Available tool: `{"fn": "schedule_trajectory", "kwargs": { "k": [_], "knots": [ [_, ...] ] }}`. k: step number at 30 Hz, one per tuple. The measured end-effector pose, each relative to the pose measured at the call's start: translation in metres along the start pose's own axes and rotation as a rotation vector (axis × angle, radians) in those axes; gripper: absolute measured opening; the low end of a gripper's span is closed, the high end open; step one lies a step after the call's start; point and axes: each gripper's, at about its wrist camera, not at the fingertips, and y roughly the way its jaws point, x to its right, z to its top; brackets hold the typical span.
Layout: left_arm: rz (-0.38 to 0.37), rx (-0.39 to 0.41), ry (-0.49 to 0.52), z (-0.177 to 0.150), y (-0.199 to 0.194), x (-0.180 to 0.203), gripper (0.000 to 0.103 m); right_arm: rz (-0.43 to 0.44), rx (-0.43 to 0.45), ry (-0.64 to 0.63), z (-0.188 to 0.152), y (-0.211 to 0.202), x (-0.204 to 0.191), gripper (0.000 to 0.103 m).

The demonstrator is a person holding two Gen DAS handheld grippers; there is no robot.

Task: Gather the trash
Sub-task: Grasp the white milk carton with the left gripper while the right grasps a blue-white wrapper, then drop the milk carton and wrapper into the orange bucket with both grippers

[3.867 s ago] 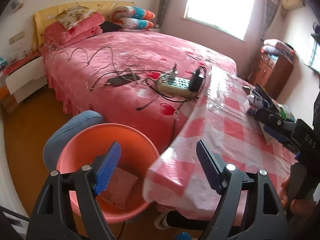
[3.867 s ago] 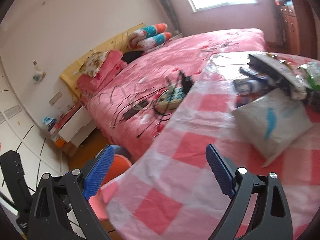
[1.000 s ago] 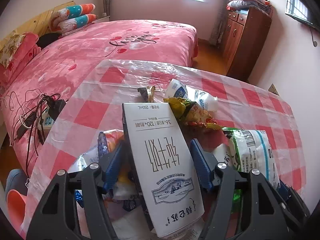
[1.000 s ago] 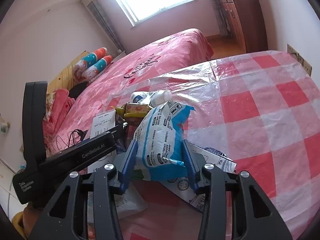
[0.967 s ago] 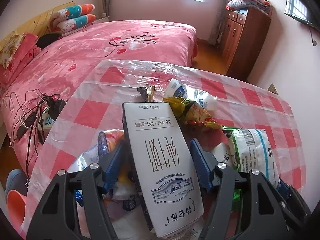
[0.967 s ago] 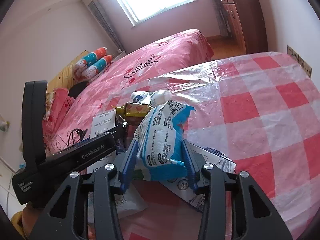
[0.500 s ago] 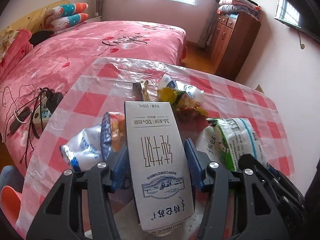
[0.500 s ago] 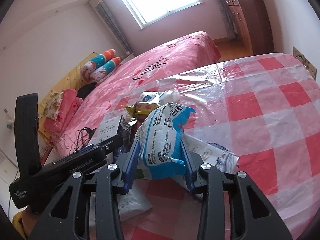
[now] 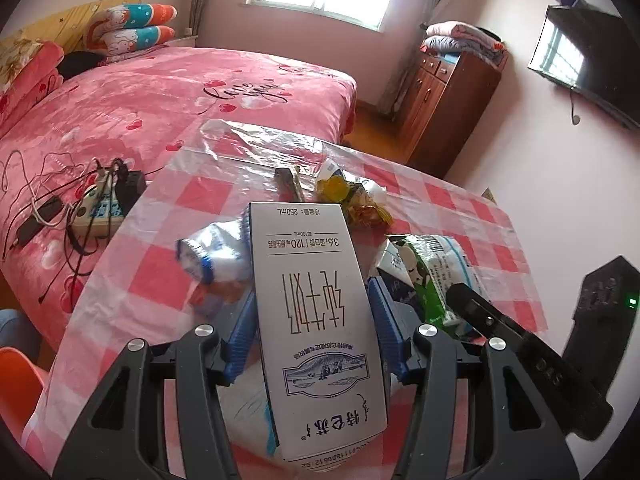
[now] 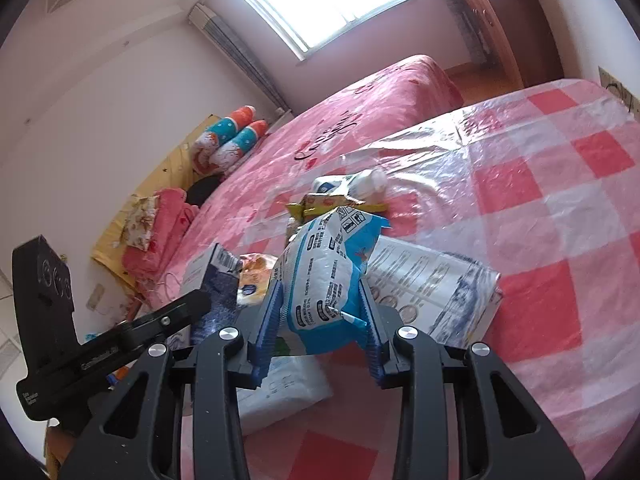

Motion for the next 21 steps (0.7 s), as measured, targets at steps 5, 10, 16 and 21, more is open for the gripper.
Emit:
{"fn": "schedule_trajectory", "kwargs": {
  "k": [5,10,16,21],
  "knots": [
    [-0.015,0.007,-0.016,-0.011,-0.019,-0.018,0.055,0.017,-0.006,-0.007,-0.009,-0.003,-0.009,0.038],
    [-0.023,0.006,-0.036,-0.022,-0.035,-0.038,0.055,0.046,-0.021,-0.017,-0.019,-0.006,-0.022,0.038],
    [-0.025,0.020,-0.062,-0.037,-0.059,-0.065,0.055,0.082,-0.057,-0.045,-0.037,-0.005,-0.048,0.037],
    [-0.006,0.042,-0.090,-0.049,-0.082,-0.092,0.055,0.112,-0.093,-0.114,-0.056,0.000,-0.084,0.037]
  ]
}}
